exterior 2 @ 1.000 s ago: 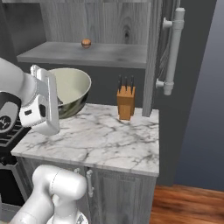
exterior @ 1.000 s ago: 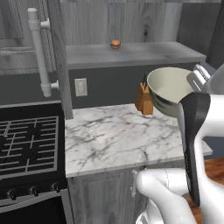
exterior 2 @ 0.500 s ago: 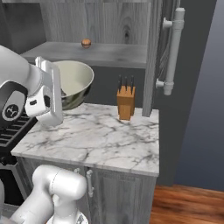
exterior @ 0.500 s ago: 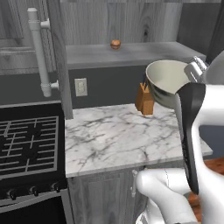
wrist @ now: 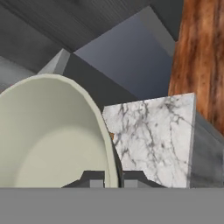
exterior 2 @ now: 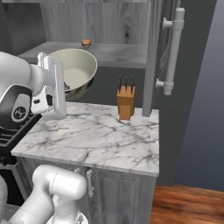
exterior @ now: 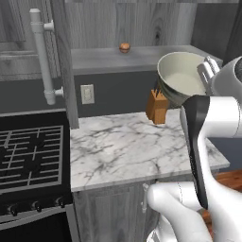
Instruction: Pick the mug and place it in the sink. Pick the bowl and place it in the open cabinet and then close the cabinet.
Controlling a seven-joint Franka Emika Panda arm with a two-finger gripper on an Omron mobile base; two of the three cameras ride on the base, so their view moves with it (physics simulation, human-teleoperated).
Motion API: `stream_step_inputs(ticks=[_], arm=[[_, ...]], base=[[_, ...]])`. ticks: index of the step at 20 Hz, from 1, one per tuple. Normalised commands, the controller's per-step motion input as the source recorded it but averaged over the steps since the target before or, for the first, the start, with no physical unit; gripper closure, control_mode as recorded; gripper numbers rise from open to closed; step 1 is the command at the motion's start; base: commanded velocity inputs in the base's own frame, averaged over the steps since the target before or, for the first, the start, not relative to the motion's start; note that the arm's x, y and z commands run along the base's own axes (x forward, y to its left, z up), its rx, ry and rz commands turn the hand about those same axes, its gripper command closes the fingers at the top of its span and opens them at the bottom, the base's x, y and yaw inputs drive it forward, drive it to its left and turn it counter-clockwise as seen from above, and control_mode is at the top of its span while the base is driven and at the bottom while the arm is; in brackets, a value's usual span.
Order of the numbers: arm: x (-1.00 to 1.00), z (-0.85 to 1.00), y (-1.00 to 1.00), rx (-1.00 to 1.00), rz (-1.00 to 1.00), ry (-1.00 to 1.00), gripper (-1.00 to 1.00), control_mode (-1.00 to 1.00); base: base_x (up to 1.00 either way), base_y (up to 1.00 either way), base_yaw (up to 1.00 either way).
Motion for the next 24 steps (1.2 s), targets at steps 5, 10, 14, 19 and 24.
stream_step_inputs(ticks=[5,10,14,19,24], arm=[[0.45,0.03,0.00,0.00,-0.04,-0.08,1.00,-1.00],[0.41,0.10,0.00,0.00,-0.02,0.00,1.00,-1.00],[0.21,0.27,0.00,0.00,-0.02,0.00,1.00,-1.00],[0.12,0.23,0.00,0.00,-0.02,0.00,1.00,-1.00],[0.27,0.15,0.00,0.00,-0.02,0.02,1.00,-1.00]], base=[[0.00,0.00,0.00],[0.00,0.00,0.00],[0.00,0.00,0.00],[0.00,0.00,0.00],[0.00,0.00,0.00]])
